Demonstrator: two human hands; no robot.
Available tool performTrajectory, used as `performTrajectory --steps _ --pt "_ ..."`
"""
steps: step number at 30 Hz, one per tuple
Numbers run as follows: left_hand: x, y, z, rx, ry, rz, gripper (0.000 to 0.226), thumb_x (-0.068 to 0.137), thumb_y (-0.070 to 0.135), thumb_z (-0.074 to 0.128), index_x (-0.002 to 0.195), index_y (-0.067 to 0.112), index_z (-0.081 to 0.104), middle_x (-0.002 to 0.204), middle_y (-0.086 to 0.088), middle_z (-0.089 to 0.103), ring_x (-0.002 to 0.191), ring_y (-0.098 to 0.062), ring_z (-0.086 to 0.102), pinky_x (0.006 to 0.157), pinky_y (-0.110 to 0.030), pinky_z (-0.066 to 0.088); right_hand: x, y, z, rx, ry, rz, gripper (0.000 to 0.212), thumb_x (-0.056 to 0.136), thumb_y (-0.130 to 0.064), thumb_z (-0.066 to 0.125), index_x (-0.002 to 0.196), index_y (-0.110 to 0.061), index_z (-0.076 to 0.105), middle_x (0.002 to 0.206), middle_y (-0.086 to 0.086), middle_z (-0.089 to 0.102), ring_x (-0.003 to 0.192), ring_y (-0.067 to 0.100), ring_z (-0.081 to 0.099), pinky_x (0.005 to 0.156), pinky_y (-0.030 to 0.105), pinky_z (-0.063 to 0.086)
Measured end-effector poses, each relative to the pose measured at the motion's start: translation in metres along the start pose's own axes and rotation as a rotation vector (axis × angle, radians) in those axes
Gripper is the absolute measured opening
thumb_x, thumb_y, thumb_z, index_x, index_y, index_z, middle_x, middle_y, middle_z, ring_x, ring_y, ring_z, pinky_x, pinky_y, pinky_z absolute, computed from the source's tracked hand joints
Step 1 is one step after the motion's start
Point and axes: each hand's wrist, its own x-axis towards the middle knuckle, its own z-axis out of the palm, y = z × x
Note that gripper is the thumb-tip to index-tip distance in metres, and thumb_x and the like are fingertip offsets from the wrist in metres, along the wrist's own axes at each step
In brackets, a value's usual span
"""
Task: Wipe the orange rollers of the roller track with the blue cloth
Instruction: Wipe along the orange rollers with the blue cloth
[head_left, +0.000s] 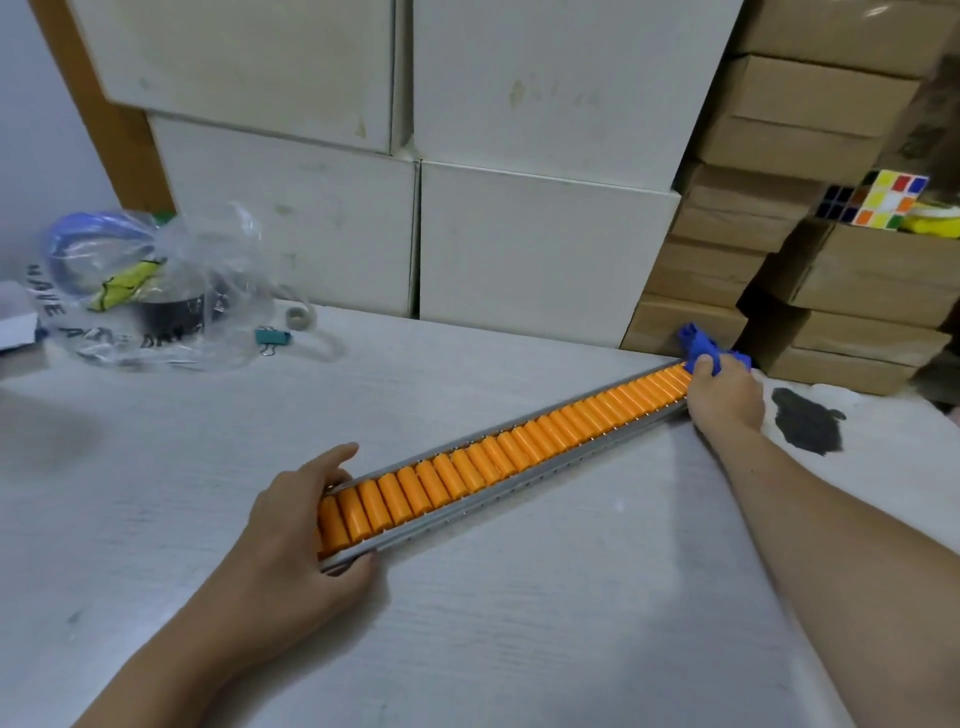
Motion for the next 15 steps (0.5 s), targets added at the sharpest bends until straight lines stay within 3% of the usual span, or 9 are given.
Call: performTrajectory --steps 4,8,11,15 --pt "-0.002 -0.006 -0.007 -0.075 -0.051 -0.017 0.078 0.061 0.043 0.068 0.130 0.052 0.034 0.119 0.024 0.048 0.111 0.006 0.045 0.083 -0.017 0.039 -0.008 -0.003 -0.008 -0.042 -0.061 -0.019 0.035 0.100 -0.033 0.033 0.110 -0.007 0.054 0.097 0.017 0.054 0.095 0.033 0.053 0.077 0.043 0.042" --pt "-0.008 -0.008 -0.013 -0.051 -0.026 -0.020 0.079 0.057 0.048 0.068 0.130 0.049 0.036 0.116 0.025 0.050 0.110 0.002 0.046 0.082 -0.016 0.040 -0.027 -0.012 -0.013 -0.028 -0.107 -0.059 0.033 0.100 -0.034 0.031 0.104 -0.010 0.054 0.095 0.014 0.054 0.099 0.034 0.051 0.079 0.046 0.045" --pt "-0.016 -0.010 -0.015 -0.003 0.039 -0.018 0.079 0.054 0.049 0.063 0.128 0.045 0.037 0.110 0.026 0.049 0.106 -0.004 0.048 0.090 -0.029 0.040 -0.048 -0.016 -0.015 -0.025 -0.135 -0.097 0.030 0.098 -0.035 0.032 0.097 -0.013 0.053 0.100 0.016 0.057 0.106 0.036 0.050 0.076 0.042 0.044" --pt "-0.017 -0.011 -0.013 -0.020 0.072 -0.075 0.074 0.051 0.045 0.065 0.120 0.045 0.040 0.105 0.022 0.051 0.102 -0.015 0.050 0.092 -0.040 0.043 -0.089 -0.032 -0.026 0.026 -0.205 -0.142 0.034 0.100 -0.029 0.034 0.115 -0.005 0.054 0.114 0.018 0.056 0.116 0.035 0.041 0.081 0.039 0.037"
